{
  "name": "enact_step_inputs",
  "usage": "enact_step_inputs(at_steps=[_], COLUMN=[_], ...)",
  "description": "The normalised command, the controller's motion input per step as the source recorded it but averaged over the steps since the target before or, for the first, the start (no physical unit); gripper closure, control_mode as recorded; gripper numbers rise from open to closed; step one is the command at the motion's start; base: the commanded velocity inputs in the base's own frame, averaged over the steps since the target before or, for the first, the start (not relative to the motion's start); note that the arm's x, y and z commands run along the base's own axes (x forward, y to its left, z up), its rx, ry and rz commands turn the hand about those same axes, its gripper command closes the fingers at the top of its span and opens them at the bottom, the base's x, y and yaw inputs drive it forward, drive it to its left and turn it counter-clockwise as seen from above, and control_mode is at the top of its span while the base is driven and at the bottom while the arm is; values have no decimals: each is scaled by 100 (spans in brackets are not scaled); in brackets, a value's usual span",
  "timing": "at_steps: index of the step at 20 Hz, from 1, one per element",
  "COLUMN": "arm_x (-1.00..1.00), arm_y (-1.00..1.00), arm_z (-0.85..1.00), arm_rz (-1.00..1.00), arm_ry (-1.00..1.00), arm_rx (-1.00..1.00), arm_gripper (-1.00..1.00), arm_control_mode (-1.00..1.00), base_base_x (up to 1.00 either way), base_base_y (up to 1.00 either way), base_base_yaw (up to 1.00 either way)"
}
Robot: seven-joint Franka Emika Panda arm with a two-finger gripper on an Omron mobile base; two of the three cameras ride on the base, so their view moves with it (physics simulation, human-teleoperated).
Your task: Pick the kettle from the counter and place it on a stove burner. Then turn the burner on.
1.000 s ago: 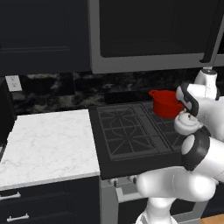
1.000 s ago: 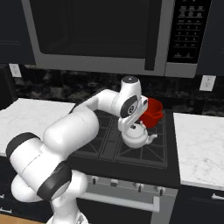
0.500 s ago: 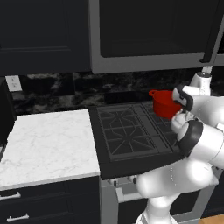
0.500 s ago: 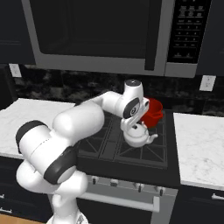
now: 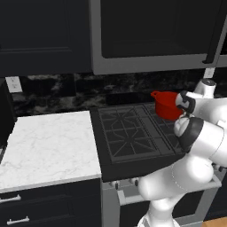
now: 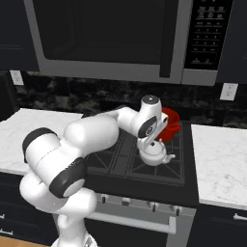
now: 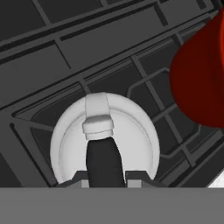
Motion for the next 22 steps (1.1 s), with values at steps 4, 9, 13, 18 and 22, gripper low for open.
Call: enact_step_inputs(at_steps=[4, 9, 13, 18, 22], arm_x=[22, 22, 3, 0, 0], arm_y=[-11, -3, -4, -2, 0], arm_z=[0, 8, 0, 0, 0], arm_rz=[0, 0, 0, 0, 0], arm_ry=[-6, 0, 0, 0, 0], arm_rx=[0, 0, 0, 0, 0], arm_gripper=[100, 100, 100, 100, -100], arm_control_mode=[-100, -100, -100, -100, -100], base_base_x=[0, 0, 0, 0, 0], base_base_y=[0, 0, 0, 0, 0], base_base_yaw=[0, 0, 0, 0, 0])
